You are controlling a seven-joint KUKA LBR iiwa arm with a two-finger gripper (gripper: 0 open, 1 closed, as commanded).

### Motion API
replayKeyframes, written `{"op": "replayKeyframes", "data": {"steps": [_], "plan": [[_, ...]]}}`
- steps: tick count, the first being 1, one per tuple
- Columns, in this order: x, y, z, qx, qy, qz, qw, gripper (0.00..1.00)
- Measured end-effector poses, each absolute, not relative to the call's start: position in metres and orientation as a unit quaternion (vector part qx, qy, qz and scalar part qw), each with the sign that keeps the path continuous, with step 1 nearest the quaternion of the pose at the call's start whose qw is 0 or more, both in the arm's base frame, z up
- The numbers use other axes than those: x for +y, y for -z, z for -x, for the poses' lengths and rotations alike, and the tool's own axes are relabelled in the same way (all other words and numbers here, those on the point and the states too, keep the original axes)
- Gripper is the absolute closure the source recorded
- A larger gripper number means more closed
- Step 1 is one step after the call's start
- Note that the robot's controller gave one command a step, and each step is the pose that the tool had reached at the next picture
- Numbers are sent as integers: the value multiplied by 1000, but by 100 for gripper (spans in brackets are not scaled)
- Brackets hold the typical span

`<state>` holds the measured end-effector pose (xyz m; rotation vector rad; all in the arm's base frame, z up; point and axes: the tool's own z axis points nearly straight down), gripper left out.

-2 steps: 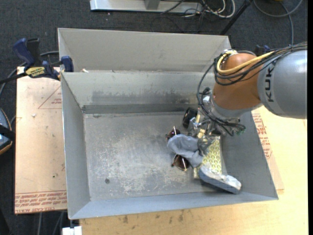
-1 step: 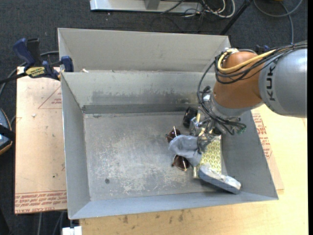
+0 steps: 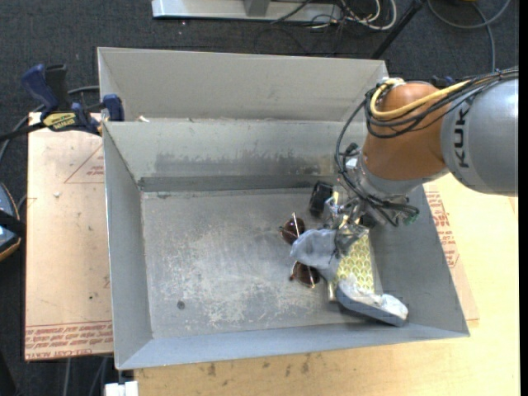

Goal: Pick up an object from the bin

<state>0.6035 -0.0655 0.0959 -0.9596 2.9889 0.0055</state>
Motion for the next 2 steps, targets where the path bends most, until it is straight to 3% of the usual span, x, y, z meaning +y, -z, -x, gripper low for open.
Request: {"op": "replayKeyframes", "data": {"steps": [2], "plan": [[-65,-124,-603,952,-2,305,0,100]]}}
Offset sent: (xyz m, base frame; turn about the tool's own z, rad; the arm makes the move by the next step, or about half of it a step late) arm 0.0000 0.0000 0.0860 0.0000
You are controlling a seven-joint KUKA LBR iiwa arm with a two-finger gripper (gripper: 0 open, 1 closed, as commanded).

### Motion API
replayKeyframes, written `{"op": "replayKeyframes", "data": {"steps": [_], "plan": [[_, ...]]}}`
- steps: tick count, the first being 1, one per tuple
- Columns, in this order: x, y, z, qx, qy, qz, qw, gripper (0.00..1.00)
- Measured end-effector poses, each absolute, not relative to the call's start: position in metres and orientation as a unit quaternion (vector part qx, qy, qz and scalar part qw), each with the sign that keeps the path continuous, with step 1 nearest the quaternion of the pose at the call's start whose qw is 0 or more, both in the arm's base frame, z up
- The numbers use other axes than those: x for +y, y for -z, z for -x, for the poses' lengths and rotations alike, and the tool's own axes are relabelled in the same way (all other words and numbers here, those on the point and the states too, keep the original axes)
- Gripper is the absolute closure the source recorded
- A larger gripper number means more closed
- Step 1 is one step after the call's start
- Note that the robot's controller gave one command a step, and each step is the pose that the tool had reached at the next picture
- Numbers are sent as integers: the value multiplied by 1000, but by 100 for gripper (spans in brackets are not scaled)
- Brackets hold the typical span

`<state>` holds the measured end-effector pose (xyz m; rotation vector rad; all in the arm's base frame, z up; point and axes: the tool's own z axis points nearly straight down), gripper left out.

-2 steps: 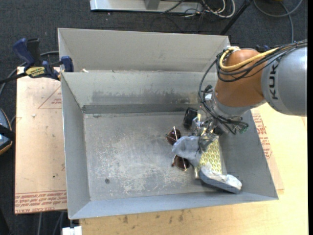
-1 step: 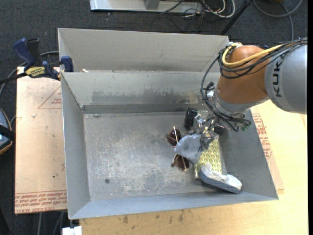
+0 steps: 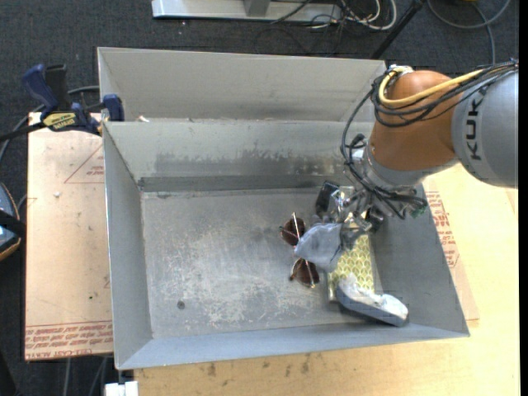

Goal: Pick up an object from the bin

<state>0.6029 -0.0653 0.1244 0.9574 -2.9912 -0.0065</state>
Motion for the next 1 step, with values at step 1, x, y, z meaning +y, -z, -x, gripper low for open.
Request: {"op": "replayKeyframes", "data": {"steps": [1], "plan": [[-65,-146,-602,-952,2,-305,1,100]]}}
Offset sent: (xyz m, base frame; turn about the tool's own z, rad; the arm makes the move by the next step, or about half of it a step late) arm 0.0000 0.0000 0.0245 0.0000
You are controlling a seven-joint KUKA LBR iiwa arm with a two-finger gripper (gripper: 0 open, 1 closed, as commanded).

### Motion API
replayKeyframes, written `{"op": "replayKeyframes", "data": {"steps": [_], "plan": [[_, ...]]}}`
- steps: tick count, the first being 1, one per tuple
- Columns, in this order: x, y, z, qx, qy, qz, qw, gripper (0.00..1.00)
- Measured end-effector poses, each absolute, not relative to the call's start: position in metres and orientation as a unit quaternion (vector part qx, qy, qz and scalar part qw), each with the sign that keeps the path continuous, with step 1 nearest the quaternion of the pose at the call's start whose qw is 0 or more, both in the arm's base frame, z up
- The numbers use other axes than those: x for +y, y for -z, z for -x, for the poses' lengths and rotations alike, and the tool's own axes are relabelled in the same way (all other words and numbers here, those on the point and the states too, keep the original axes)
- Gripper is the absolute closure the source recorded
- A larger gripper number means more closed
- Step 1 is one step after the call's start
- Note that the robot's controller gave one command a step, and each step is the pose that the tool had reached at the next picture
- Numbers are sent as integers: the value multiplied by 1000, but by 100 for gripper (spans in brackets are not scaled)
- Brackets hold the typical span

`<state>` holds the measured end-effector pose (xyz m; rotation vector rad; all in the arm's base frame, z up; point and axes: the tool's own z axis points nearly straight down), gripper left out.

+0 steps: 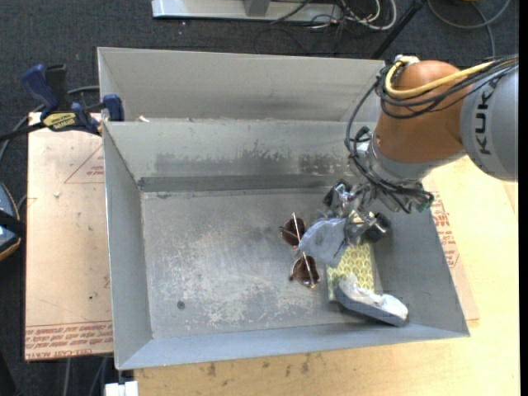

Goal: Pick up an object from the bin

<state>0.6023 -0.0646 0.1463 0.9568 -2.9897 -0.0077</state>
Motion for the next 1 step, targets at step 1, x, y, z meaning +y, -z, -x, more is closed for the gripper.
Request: {"op": "replayKeyframes", "data": {"steps": [1], "plan": [[-65,-168,-603,-952,1,-305,0,100]]}}
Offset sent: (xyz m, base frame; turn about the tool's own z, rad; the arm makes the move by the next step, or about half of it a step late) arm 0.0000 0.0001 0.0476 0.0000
